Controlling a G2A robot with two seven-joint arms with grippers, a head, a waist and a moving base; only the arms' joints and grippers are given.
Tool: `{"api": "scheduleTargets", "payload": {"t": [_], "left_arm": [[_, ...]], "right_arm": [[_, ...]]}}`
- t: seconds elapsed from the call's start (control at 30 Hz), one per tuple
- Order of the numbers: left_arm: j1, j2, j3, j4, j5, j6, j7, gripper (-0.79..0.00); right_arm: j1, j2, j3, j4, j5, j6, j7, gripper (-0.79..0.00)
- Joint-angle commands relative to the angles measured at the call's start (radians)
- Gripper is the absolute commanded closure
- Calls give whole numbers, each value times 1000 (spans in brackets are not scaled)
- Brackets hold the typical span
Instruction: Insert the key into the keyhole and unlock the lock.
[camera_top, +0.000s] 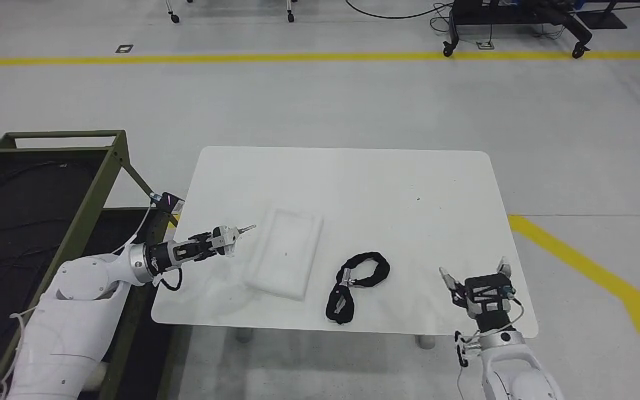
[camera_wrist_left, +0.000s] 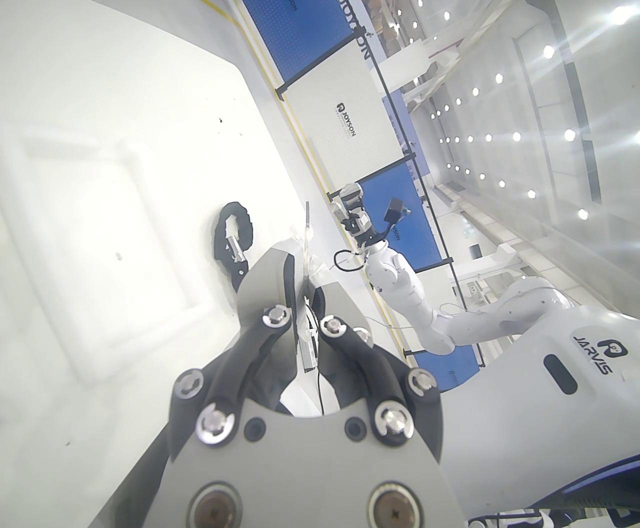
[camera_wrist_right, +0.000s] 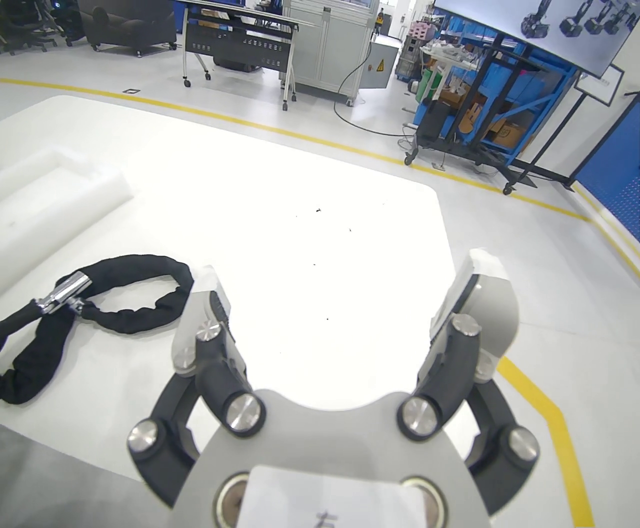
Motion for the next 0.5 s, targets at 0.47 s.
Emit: {"api": "scheduleTargets", "payload": {"t": [0.47], "left_arm": [[0, 0, 0, 0, 0, 0, 0, 0]], "right_arm": [[-84, -8, -72, -336, -119, -21, 509, -785]]}}
